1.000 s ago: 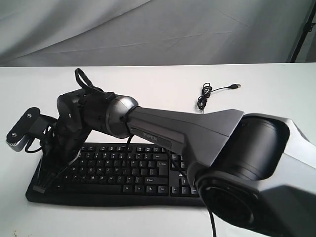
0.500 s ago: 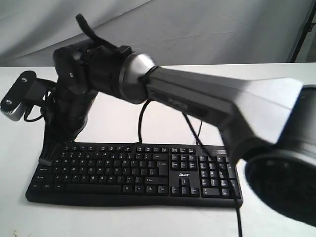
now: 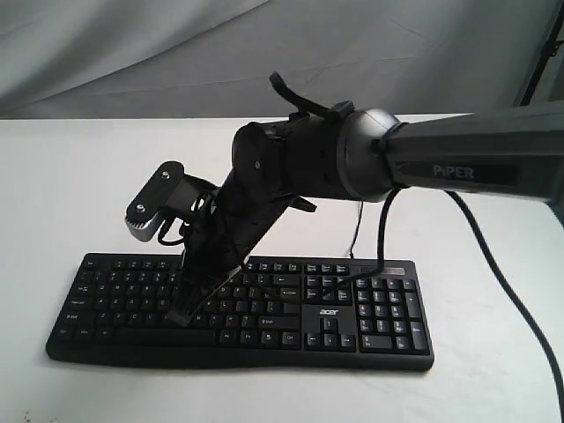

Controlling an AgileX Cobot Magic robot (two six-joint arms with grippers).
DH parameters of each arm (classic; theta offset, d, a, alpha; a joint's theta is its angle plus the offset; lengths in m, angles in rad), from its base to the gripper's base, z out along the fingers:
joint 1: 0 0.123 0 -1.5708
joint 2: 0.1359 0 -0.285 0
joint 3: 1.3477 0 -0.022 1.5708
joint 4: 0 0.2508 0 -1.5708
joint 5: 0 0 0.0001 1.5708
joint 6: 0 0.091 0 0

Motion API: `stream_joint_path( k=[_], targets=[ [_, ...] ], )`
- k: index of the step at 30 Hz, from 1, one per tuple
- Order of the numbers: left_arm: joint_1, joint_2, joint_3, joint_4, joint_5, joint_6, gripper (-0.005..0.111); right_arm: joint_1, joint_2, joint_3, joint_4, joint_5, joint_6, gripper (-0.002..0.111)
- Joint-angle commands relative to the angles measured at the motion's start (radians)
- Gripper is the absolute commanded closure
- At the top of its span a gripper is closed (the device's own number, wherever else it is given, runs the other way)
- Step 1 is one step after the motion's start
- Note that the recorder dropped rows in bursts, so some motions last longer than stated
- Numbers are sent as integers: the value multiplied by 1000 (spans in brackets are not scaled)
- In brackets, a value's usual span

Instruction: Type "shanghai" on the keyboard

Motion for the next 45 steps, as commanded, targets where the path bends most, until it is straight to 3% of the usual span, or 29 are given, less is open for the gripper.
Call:
stream_joint_path(
  k=[1, 45],
  targets=[
    [-6, -2, 2, -7, -5, -3, 107, -4, 15, 10, 37, -34, -23, 108],
    [-6, -2, 2, -7, -5, -3, 107, -40, 108, 10, 38, -90, -38, 108]
  ],
)
